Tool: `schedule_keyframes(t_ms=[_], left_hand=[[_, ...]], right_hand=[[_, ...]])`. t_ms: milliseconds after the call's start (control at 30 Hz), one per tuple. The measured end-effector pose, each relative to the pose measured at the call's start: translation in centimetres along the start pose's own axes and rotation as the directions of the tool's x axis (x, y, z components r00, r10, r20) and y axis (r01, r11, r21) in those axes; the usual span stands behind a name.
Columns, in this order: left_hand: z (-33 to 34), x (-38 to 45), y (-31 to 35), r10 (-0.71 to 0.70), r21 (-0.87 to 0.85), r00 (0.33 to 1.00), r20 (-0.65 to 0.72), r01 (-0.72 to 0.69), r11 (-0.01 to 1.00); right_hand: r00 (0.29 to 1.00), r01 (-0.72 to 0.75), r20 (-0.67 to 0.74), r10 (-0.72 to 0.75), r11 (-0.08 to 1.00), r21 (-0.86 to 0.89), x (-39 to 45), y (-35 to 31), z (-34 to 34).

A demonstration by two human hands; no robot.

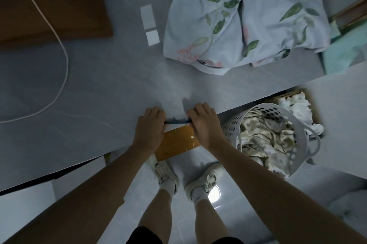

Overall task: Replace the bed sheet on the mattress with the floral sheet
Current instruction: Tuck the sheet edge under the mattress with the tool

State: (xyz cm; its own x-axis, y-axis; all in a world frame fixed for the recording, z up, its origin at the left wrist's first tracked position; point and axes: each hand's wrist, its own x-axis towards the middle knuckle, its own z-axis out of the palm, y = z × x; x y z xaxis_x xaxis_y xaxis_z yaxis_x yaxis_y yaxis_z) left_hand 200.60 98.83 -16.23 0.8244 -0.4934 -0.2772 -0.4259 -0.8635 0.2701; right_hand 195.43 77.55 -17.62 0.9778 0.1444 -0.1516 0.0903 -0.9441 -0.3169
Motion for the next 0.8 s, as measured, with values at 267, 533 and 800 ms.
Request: schedule_keyframes(t_ms=[267,533,800], left_hand=[[-7.7,-2.0,6.0,-0.237,-0.669,0.962,0.133,0.263,0.695],[-23.5,-6.8,20.6,-0.174,-0.913,0.953,0.247,0.290,0.288],[-33.7,-14.6,30.7,0.225,-0.918,0.939,0.261,0.169,0.360]], right_hand=[[0.922,-0.387,0.236,0.307,0.700,0.601,-5.4,1.1,-9.1],[0.799,-0.437,0.143,0.584,0.401,0.805,-18.1,-3.3,-28.2],[0.576,-0.384,0.030,0.817,0.238,0.892,-32.3,-11.3,-39.4]])
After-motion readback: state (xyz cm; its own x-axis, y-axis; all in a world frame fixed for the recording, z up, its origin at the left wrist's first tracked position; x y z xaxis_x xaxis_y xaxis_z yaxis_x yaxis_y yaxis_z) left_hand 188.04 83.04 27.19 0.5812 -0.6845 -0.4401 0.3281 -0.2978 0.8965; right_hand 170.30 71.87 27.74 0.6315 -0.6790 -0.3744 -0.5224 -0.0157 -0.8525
